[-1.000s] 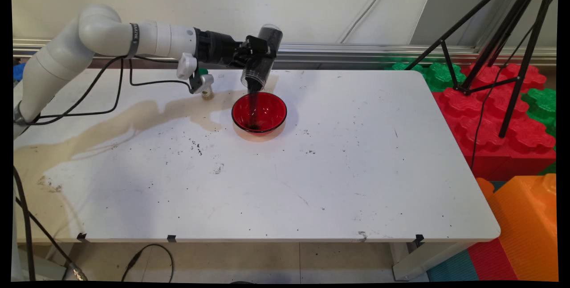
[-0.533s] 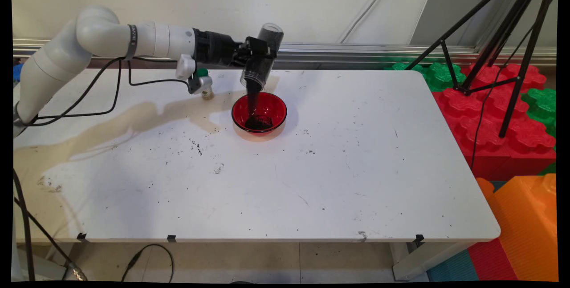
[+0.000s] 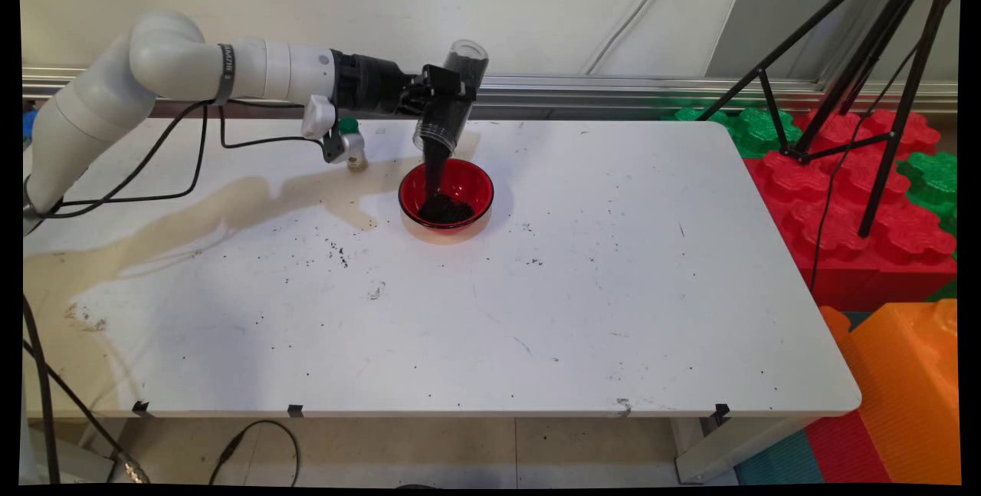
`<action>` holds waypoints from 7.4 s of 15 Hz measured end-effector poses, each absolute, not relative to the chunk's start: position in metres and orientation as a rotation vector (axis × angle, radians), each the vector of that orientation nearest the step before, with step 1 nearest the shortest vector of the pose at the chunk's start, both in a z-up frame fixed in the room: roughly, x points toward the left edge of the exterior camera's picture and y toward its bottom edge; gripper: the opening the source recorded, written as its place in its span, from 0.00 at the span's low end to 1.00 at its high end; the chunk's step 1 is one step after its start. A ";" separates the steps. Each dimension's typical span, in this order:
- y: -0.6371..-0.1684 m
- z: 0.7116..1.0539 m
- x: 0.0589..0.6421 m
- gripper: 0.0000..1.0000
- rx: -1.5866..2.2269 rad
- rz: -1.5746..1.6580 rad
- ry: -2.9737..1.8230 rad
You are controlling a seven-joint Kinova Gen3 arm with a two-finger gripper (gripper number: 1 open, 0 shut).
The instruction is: Pour the black seasoning powder in the red bowl, then place the picked object on the table
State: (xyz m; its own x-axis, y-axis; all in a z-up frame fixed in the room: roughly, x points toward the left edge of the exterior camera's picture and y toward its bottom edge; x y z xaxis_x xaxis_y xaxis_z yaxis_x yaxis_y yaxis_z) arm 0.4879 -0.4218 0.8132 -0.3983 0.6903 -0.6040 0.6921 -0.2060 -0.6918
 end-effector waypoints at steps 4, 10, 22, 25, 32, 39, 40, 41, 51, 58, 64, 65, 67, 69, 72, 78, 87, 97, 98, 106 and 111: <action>-0.421 0.813 0.488 0.00 1.720 -1.726 1.979; -0.421 0.814 0.487 0.00 1.713 -1.728 1.989; -0.422 0.815 0.489 0.00 1.496 -1.792 2.313; -0.422 0.817 0.490 0.00 1.404 -1.814 2.423; -0.420 0.828 0.490 0.00 1.128 -1.859 2.753; -0.414 0.841 0.493 0.00 0.770 -1.862 3.101; -0.413 0.843 0.493 0.00 0.708 -1.856 3.152; -0.412 0.844 0.494 0.00 0.672 -1.852 3.179; -0.404 0.863 0.502 0.00 -0.042 -1.682 3.602; -0.401 0.868 0.506 0.00 -0.566 -1.447 3.806; -0.398 0.868 0.511 0.00 -0.936 -1.253 3.890; -0.397 0.868 0.511 0.00 -0.981 -1.220 3.900; -0.394 0.868 0.512 0.00 -1.048 -1.151 3.921; -0.389 0.867 0.511 0.00 -1.088 -1.076 3.950; -0.381 0.868 0.508 0.00 -1.100 -0.994 3.984; -0.360 0.869 0.500 0.00 -1.092 -0.824 4.055; -0.327 0.858 0.481 0.00 -1.020 -0.631 4.120; -0.305 0.818 0.453 0.00 -0.925 -0.514 4.128; -0.303 0.813 0.451 0.00 -0.916 -0.506 4.126; -0.290 0.777 0.442 0.00 -0.862 -0.466 4.106; -0.285 0.760 0.441 0.00 -0.848 -0.448 4.090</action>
State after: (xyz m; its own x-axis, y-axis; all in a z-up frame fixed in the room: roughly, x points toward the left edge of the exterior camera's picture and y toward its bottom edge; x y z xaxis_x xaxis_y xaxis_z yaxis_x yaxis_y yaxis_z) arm 0.4413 -0.2848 0.7604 -0.4287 -0.1999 0.8810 -0.3857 0.9224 0.0215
